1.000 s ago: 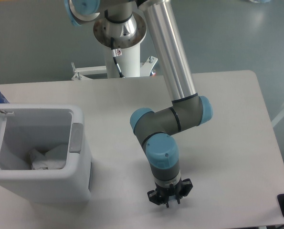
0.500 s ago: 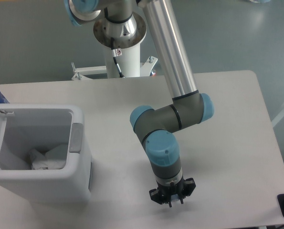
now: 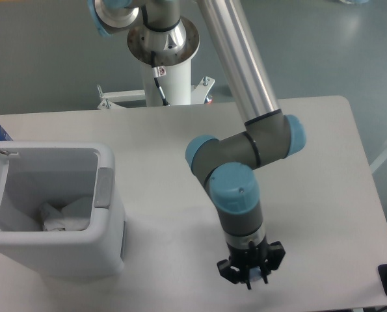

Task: Place the trash in the trash can
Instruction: 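Lift the bottle and carry it over the white bin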

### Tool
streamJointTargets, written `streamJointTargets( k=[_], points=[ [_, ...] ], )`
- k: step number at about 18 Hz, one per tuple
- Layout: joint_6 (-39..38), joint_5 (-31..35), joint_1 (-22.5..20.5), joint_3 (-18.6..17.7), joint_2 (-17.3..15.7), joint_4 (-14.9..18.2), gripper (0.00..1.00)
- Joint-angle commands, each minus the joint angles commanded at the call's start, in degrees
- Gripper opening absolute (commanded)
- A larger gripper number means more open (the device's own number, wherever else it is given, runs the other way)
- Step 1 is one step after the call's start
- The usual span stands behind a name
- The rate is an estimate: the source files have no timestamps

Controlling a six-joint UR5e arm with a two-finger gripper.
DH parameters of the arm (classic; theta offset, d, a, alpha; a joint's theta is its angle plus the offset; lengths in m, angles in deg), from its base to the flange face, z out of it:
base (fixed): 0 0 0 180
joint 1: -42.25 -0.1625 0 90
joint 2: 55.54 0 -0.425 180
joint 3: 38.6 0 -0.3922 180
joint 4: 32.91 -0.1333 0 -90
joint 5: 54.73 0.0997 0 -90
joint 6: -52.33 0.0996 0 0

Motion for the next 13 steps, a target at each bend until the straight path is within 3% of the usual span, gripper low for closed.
streamJointTargets(
  k=[5, 13],
  points=[
    [-4.0, -2.0, -0.4, 4.4, -3.3, -0.4, 0.17],
    [-7.5, -8.1, -0.2, 6.9, -14.7, -0.4, 0.17]
  ],
)
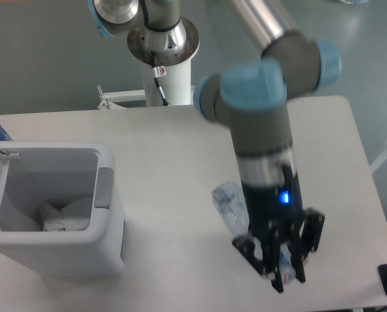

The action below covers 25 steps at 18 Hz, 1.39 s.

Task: Place the trash in the trash can
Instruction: 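Lift the bottle and carry it over the white bin, then open the gripper to release the bottle into the bin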

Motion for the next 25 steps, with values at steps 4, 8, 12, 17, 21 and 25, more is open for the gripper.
streamJointTargets(
  k=[4, 8, 12, 17, 21, 25],
  points=[
    [-0.2, -0.5, 3.9, 0.1, -2.9, -0.1, 0.17],
    [-0.5, 0.1, 10.4, -1.4, -4.1, -0.1, 0.17],
    [-0.4, 0.1, 14.5, -2.7, -5.0, 0.0, 0.17],
    [-0.5, 0.1, 18.5, -3.2, -5.0, 0.0, 0.17],
    [-0.4, 0.2, 20.5, -4.3, -4.9, 0.0, 0.17],
    [-0.4, 0.2, 21.4, -4.6, -3.6, 0.0, 0.22]
  ],
)
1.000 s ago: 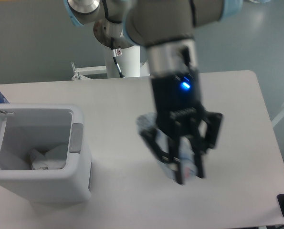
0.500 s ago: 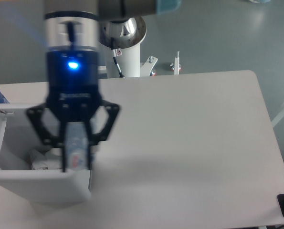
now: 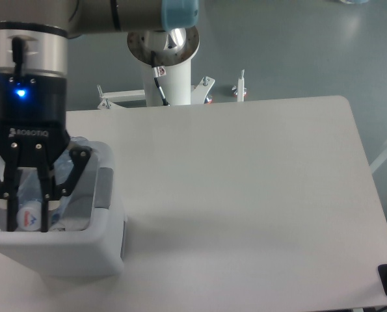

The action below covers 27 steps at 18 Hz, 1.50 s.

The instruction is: Place the trash in the trash can

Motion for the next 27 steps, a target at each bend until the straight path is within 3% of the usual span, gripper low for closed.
streamJointTargets(
  k=[1, 2, 4, 5, 6, 9, 14, 20, 23, 27],
  points=[
    [0.0, 0.0, 0.0, 0.0, 0.4, 0.0, 0.34],
    [0.3, -0.1, 0.0, 0.1, 0.9, 0.0, 0.51],
    [0.6, -0.2, 0.0, 0.4, 1.1, 0.0, 0.69],
    [1.8, -0.1, 0.0, 0.5, 1.1, 0.0, 0.88],
    [4.4, -0.1, 0.0, 0.2, 0.8, 0.0, 1.0],
    [6.6, 0.4, -0.8, -0.3, 0.7, 0.1, 1.0],
    [8.0, 6.1, -11.0, -5.0, -0.5, 0.1, 1.0],
    [19.6, 8.3, -19.9, -7.4, -1.7, 1.1, 1.0],
    [32.7, 8.3, -23.8, -10.7, -5.3, 6.1, 1.0],
    [48.0, 8.3, -26.4, -13.4, -9.0, 15.5, 1.0]
  ],
)
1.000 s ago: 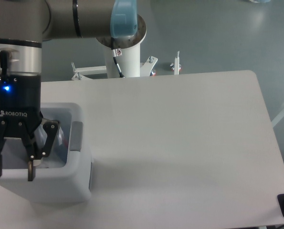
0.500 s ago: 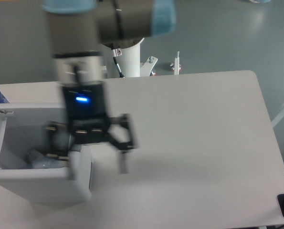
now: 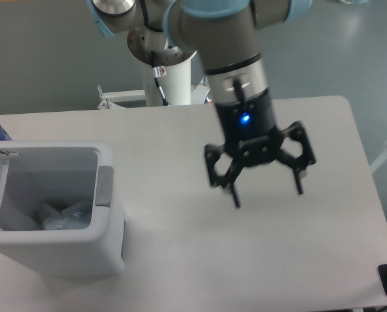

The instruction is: Place the trash in the trash can

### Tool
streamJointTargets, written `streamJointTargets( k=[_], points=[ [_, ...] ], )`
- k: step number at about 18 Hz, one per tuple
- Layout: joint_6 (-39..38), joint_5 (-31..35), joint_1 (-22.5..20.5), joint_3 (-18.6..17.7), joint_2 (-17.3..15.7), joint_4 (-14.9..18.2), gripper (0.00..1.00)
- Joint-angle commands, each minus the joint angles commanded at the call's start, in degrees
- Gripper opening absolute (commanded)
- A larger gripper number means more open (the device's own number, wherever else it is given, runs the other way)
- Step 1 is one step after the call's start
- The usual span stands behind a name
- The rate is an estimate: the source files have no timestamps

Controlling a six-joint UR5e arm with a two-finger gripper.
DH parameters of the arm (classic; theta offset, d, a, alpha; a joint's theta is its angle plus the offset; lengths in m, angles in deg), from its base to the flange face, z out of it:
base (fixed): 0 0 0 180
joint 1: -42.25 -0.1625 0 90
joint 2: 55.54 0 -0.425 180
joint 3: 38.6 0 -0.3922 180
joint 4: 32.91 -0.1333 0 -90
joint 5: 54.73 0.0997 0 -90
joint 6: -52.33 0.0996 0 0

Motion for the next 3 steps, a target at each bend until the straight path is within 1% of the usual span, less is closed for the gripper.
streamJointTargets(
  k=[1, 3],
  points=[
    [1.9, 0.0, -0.7, -0.3, -0.9, 1.6, 1.0],
    [3.0, -0.4, -2.1, -1.3, -3.0, 4.0, 1.0]
  ],
)
